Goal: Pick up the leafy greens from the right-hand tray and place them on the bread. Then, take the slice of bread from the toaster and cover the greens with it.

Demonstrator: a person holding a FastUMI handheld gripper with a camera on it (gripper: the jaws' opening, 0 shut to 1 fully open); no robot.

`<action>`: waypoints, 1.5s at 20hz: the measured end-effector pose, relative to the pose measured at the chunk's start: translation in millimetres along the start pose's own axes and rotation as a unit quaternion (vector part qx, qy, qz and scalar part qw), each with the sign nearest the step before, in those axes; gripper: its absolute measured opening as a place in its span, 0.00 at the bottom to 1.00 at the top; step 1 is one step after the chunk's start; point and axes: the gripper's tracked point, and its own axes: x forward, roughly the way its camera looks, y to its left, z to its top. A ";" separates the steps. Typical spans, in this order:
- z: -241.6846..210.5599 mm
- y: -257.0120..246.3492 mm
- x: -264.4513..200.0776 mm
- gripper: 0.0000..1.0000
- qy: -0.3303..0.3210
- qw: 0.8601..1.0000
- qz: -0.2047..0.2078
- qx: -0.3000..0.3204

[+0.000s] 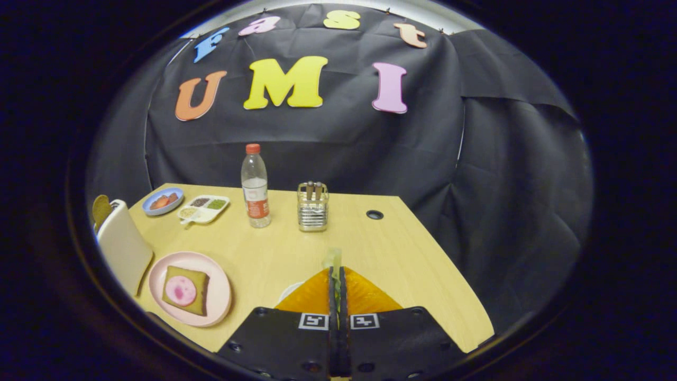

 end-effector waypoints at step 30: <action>-38.3 284.3 9.7 0.00 0.044 0.974 0.222 -0.019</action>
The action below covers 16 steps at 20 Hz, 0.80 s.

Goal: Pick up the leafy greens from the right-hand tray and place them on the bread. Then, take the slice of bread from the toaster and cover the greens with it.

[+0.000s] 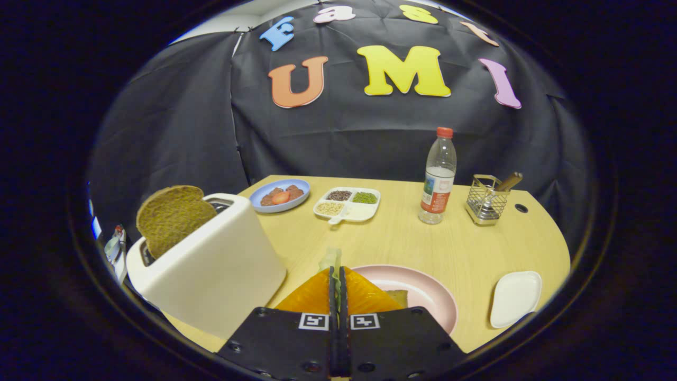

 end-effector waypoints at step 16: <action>-24.9 -49.8 18.5 0.49 0.029 0.999 -0.041 -0.003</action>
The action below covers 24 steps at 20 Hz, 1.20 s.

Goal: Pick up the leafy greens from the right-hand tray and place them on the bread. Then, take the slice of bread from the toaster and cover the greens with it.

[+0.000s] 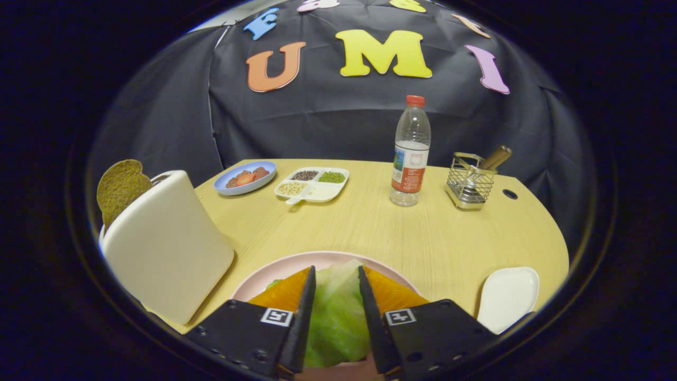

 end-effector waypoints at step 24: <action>126.9 101.0 -201.8 0.94 -0.202 0.979 -0.004 -0.021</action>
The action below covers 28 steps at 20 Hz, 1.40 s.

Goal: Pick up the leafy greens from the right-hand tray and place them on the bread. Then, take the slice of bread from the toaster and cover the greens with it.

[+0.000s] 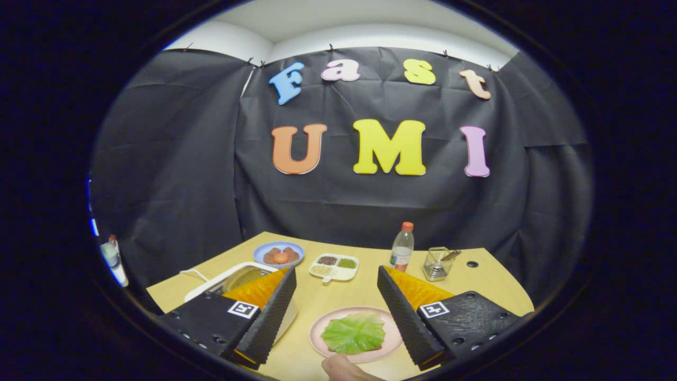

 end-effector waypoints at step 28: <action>-79.0 125.2 98.2 0.57 0.155 0.987 -0.027 0.023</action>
